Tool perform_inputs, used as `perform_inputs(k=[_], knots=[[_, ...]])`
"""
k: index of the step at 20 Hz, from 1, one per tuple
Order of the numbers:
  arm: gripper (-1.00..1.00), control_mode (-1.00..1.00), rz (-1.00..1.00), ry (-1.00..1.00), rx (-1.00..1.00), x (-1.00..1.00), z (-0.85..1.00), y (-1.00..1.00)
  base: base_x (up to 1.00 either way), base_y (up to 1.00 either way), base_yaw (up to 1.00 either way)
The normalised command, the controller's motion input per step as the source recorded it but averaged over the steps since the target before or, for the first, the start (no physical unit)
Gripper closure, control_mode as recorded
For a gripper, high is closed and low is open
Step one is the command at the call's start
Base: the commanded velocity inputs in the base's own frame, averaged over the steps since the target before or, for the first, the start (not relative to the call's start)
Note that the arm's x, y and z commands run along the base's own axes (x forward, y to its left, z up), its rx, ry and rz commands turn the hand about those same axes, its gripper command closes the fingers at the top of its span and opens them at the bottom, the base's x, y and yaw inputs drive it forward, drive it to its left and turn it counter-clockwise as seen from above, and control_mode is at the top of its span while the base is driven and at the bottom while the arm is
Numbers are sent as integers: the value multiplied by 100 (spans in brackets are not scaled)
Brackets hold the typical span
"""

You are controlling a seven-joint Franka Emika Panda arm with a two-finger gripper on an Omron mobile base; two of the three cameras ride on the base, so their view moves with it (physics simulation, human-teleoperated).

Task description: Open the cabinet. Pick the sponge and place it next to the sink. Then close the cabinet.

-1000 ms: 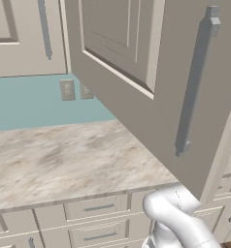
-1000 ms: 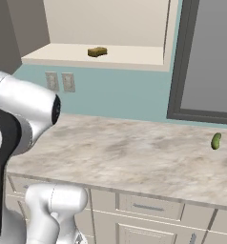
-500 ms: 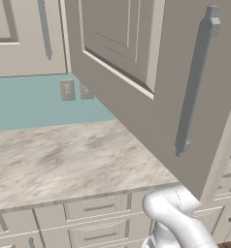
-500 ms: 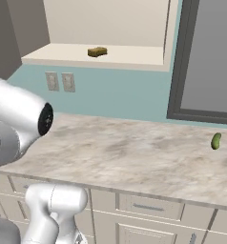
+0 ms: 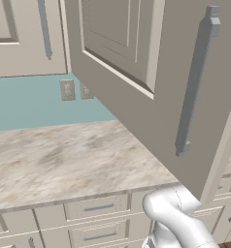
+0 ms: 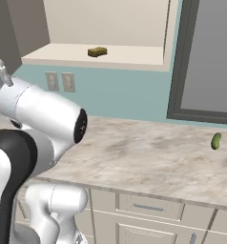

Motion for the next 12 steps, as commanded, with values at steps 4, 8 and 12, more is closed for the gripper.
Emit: perform_inputs(k=[4,8,12], knots=[[-100,-100,-6,2,-26,3,0,-96,0,0,0],[-100,-100,-9,5,-36,9,0,-100,0,0,0],[-100,-100,-4,4,-31,11,0,-100,0,0,0]])
